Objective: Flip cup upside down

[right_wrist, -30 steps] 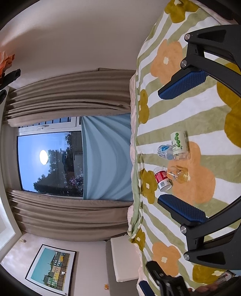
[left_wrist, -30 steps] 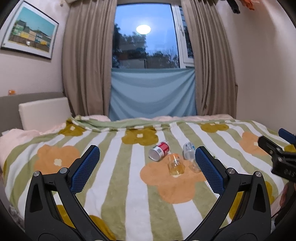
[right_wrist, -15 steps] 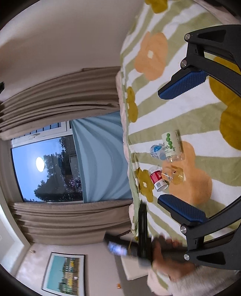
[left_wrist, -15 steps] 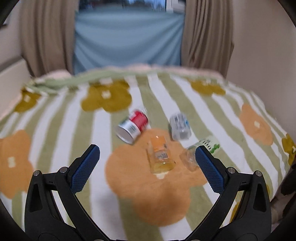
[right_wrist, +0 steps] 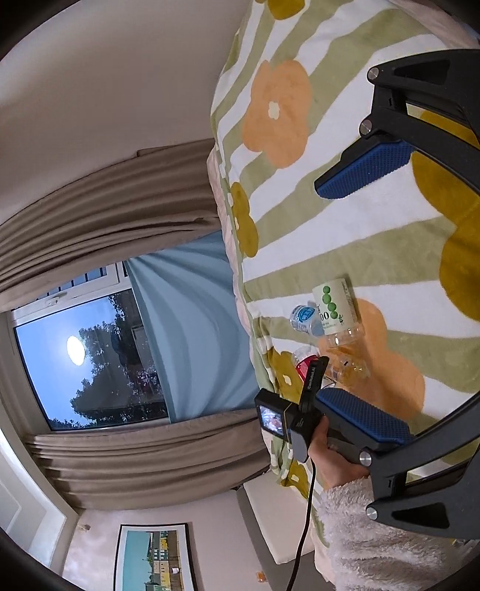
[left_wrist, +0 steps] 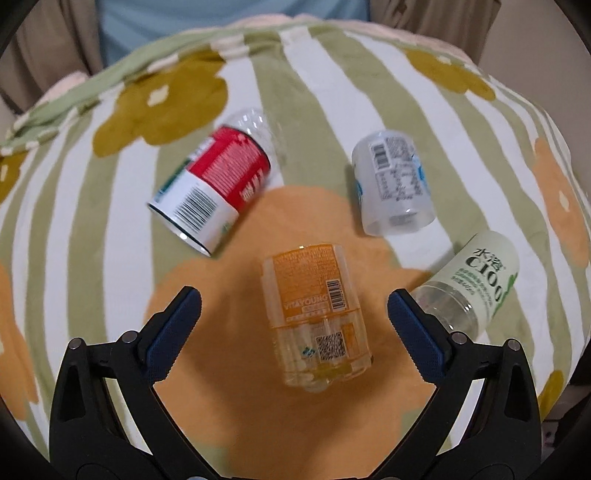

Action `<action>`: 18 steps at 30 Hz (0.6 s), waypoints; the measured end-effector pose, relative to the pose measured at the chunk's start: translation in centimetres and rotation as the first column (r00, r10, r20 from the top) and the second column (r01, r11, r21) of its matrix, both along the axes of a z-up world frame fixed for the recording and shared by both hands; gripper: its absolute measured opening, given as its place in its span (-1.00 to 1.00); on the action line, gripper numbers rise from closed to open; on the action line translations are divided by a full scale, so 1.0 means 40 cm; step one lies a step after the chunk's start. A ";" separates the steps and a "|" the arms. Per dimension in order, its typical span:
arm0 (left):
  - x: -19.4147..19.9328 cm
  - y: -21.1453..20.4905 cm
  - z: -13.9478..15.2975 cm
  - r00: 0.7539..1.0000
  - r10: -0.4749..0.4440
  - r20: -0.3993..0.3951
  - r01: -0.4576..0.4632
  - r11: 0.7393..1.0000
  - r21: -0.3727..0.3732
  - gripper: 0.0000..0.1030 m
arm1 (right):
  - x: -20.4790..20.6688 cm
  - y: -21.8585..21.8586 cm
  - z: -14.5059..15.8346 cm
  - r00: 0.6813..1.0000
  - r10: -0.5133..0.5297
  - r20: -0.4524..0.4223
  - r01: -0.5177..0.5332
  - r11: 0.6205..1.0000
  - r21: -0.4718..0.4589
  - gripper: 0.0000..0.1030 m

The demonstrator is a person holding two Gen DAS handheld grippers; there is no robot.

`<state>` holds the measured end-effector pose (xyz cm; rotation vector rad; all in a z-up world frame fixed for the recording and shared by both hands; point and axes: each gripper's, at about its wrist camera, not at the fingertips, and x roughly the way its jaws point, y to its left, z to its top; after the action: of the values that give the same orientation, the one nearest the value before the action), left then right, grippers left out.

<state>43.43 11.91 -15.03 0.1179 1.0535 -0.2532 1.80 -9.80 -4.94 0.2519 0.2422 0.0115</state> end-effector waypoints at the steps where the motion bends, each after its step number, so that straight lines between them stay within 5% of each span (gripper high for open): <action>1: 0.010 0.000 -0.011 1.000 0.005 -0.019 -0.005 1.000 -0.004 0.95 | 0.001 -0.003 -0.003 1.000 0.006 0.003 -0.006 1.000 0.014 0.99; 9: 0.025 -0.009 -0.065 0.989 -0.014 -0.146 0.006 0.998 -0.054 0.69 | 0.018 -0.008 -0.011 0.999 0.040 0.021 -0.040 0.999 0.011 0.99; 13: 0.030 -0.018 -0.098 0.981 -0.019 -0.191 0.011 0.999 -0.045 0.18 | 0.022 -0.001 -0.016 0.999 0.051 0.013 -0.051 0.999 0.002 0.99; 18: 0.023 -0.027 -0.101 0.983 -0.045 -0.178 0.040 0.999 -0.037 0.16 | 0.043 -0.005 -0.021 0.998 0.060 0.000 -0.060 0.998 0.001 0.99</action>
<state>44.35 10.82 -19.08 0.0890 1.2259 -0.3244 3.54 -10.00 -5.78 0.2455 0.2499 0.0714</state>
